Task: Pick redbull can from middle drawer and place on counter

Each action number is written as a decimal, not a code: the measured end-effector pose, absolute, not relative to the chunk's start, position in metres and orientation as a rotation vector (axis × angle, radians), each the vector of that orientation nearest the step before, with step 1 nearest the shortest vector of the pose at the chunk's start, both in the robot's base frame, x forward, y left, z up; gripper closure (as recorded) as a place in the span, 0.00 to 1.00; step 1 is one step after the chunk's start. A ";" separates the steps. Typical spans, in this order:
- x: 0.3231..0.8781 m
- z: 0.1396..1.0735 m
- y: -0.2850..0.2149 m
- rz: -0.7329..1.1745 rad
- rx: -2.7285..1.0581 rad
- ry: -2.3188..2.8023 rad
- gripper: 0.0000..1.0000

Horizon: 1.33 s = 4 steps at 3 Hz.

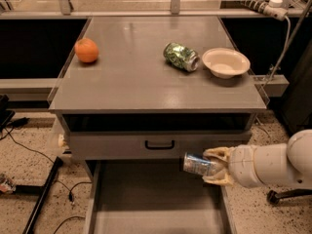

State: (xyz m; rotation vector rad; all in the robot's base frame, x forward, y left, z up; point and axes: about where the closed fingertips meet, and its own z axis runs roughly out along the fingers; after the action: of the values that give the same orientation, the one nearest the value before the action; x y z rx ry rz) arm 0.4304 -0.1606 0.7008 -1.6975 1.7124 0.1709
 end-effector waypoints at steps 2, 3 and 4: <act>0.440 0.815 -0.148 0.021 -1.747 1.524 1.00; 0.451 0.890 -0.131 -0.071 -1.766 1.393 1.00; 0.475 0.945 -0.109 -0.111 -1.759 1.293 1.00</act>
Offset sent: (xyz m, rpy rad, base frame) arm 0.0196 0.0270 0.2249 -0.0865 -0.3594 0.1361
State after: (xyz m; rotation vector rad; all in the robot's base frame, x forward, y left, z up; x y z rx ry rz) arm 0.4754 -0.1091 0.9446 -1.7589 1.2927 -0.1111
